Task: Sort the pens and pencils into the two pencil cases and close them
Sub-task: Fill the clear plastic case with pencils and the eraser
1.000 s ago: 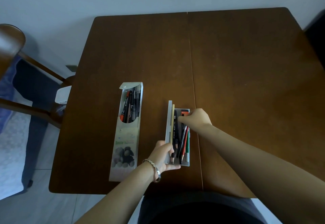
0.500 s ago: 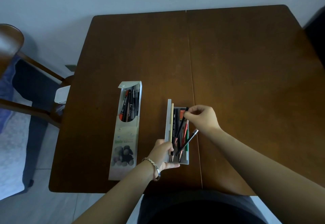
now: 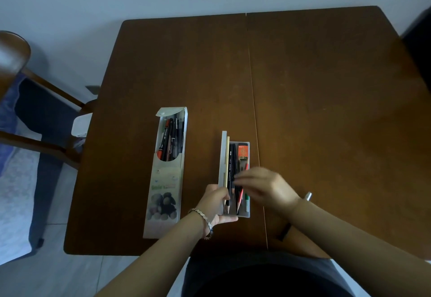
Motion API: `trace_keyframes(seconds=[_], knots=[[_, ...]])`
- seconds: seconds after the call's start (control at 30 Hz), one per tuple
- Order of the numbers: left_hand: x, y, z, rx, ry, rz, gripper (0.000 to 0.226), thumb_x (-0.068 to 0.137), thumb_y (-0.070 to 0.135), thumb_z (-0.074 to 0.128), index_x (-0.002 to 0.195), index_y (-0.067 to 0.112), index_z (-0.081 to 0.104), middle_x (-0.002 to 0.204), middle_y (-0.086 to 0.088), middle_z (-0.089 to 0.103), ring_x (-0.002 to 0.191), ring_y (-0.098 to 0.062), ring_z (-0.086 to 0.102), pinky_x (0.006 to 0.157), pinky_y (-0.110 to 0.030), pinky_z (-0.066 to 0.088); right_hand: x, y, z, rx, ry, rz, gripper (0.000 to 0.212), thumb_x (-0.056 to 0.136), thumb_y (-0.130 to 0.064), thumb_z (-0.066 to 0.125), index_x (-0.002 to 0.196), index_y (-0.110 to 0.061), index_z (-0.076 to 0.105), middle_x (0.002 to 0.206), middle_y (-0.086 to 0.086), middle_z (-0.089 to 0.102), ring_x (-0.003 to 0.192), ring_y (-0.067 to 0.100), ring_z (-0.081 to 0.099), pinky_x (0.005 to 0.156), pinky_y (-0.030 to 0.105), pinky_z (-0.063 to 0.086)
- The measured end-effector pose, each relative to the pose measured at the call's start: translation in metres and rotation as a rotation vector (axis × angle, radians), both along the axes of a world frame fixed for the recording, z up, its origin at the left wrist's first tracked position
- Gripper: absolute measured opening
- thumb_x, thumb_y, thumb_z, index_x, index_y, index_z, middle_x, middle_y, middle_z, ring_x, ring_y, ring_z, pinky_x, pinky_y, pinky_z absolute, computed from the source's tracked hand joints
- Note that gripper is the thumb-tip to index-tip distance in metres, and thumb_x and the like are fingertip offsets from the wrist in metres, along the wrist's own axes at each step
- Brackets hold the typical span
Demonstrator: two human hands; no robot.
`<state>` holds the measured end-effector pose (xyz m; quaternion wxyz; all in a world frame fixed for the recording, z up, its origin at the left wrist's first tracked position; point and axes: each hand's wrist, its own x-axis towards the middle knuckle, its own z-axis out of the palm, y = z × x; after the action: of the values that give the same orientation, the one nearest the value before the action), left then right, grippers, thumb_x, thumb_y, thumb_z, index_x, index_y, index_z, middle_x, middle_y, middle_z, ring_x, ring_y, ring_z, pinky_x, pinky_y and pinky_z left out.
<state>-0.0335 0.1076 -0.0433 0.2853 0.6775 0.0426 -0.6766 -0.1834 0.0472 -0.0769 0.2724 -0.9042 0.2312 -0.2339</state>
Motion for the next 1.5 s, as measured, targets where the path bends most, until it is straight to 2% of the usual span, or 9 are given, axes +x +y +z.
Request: trace_keyframes(seconds=[0.23, 0.37, 0.5, 0.7, 0.83, 0.97, 1.23, 1.33, 1.5], knots=[[0.002, 0.005, -0.01, -0.052, 0.069, 0.01, 0.018, 0.09, -0.001, 0.04, 0.102, 0.012, 0.041, 0.111, -0.011, 0.038, 0.102, -0.033, 0.047, 0.082, -0.051, 0.049, -0.003, 0.024, -0.026, -0.023, 0.244, 0.117, 0.04, 0.058, 0.001, 0.084, 0.094, -0.011, 0.074, 0.096, 0.004, 0.073, 0.086, 0.019, 0.07, 0.072, 0.028, 0.06], [0.001, 0.007, -0.013, -0.063, 0.081, -0.005, 0.023, 0.087, -0.002, 0.043, 0.106, 0.011, 0.043, 0.119, -0.011, 0.042, 0.113, -0.034, 0.049, 0.085, -0.055, 0.051, -0.014, 0.02, -0.005, 0.145, 0.256, -0.417, 0.021, 0.074, -0.002, 0.071, 0.093, -0.01, 0.07, 0.092, 0.005, 0.066, 0.077, 0.022, 0.067, 0.059, 0.025, 0.054], [-0.01, 0.007, -0.014, -0.074, 0.008, -0.066, 0.034, 0.086, -0.003, 0.048, 0.113, 0.015, 0.039, 0.113, -0.008, 0.045, 0.113, -0.033, 0.049, 0.086, -0.052, 0.053, -0.048, 0.006, 0.002, 0.499, 0.606, -0.804, 0.028, 0.09, -0.019, 0.051, 0.117, -0.015, 0.057, 0.116, 0.004, 0.056, 0.09, 0.023, 0.062, 0.064, 0.027, 0.046], [-0.036, 0.0, -0.01, -0.08, 0.031, -0.109, 0.038, 0.086, -0.003, 0.048, 0.119, 0.013, 0.037, 0.097, -0.003, 0.046, 0.103, -0.03, 0.051, 0.083, -0.051, 0.051, -0.085, -0.01, 0.014, 0.744, 0.796, -0.357, 0.02, 0.088, -0.027, 0.06, 0.107, -0.02, 0.061, 0.1, -0.004, 0.059, 0.093, 0.013, 0.057, 0.08, 0.025, 0.047], [-0.053, -0.005, -0.01, -0.09, 0.046, -0.09, 0.038, 0.087, -0.004, 0.046, 0.12, 0.011, 0.037, 0.103, -0.006, 0.046, 0.103, -0.03, 0.05, 0.09, -0.056, 0.048, -0.112, -0.005, 0.026, 0.645, 1.013, 0.023, 0.033, 0.072, -0.042, 0.075, 0.096, -0.021, 0.066, 0.089, -0.011, 0.059, 0.086, 0.011, 0.058, 0.081, 0.03, 0.051], [-0.067, -0.004, -0.012, -0.076, 0.03, -0.049, 0.022, 0.086, -0.005, 0.045, 0.099, 0.013, 0.045, 0.123, -0.01, 0.04, 0.125, -0.037, 0.042, 0.083, -0.055, 0.049, -0.123, 0.009, 0.018, 0.354, 1.143, 0.312, 0.038, 0.073, -0.039, 0.074, 0.102, -0.017, 0.064, 0.108, 0.001, 0.059, 0.098, 0.021, 0.056, 0.078, 0.033, 0.046], [-0.078, -0.006, -0.018, -0.064, 0.026, -0.03, 0.039, 0.085, -0.006, 0.043, 0.121, 0.01, 0.042, 0.135, -0.013, 0.041, 0.123, -0.04, 0.045, 0.075, -0.055, 0.052, -0.123, -0.007, 0.013, 0.164, 1.116, 0.262, 0.027, 0.086, -0.013, 0.06, 0.112, -0.012, 0.058, 0.117, 0.007, 0.055, 0.101, 0.029, 0.057, 0.073, 0.034, 0.042], [-0.079, -0.008, -0.012, -0.046, 0.003, -0.059, 0.024, 0.086, -0.007, 0.04, 0.105, 0.004, 0.05, 0.128, -0.016, 0.046, 0.121, -0.041, 0.046, 0.077, -0.054, 0.052, -0.117, -0.018, 0.025, 0.084, 0.929, 0.124, 0.034, 0.09, 0.002, 0.046, 0.122, -0.012, 0.052, 0.127, 0.008, 0.052, 0.109, 0.03, 0.057, 0.087, 0.038, 0.049], [-0.075, -0.006, -0.004, -0.041, -0.021, -0.076, 0.018, 0.088, -0.006, 0.038, 0.097, 0.006, 0.049, 0.123, -0.015, 0.047, 0.11, -0.038, 0.051, 0.087, -0.056, 0.048, -0.093, -0.015, 0.028, 0.065, 0.597, 0.077, 0.041, 0.082, 0.007, 0.057, 0.121, -0.005, 0.061, 0.137, 0.013, 0.052, 0.121, 0.032, 0.052, 0.096, 0.041, 0.047]])
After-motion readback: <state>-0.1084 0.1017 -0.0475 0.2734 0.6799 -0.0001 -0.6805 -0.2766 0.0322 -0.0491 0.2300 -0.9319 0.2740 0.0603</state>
